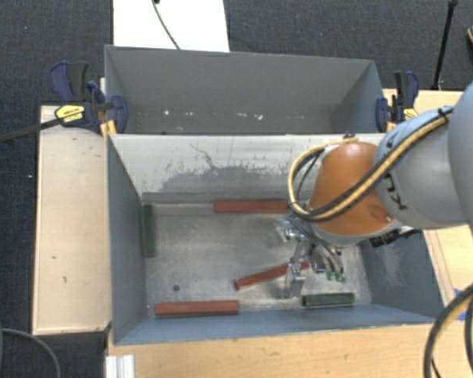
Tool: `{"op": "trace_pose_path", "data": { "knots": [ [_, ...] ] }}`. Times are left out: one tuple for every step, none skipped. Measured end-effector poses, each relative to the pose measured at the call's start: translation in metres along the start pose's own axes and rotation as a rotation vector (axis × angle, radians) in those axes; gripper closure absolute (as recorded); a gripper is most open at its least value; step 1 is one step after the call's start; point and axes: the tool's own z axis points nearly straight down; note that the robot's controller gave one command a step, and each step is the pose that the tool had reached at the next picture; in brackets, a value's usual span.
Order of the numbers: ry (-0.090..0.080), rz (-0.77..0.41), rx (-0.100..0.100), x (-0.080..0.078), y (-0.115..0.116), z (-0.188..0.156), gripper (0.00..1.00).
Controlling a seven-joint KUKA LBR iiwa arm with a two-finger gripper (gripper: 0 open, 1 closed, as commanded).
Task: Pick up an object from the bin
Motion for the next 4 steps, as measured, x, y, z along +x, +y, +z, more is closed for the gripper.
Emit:
{"op": "trace_pose_path", "data": {
  "knots": [
    [-0.002, -0.003, 0.001, -0.001, 0.000, 0.000, 0.00],
    [-0.002, -0.005, 0.001, -0.001, 0.000, -0.001, 1.00],
    [-0.002, -0.009, 0.002, -0.002, 0.000, -0.022, 1.00],
    [-0.002, -0.011, 0.001, -0.004, 0.000, -0.046, 1.00]
  ]
}}
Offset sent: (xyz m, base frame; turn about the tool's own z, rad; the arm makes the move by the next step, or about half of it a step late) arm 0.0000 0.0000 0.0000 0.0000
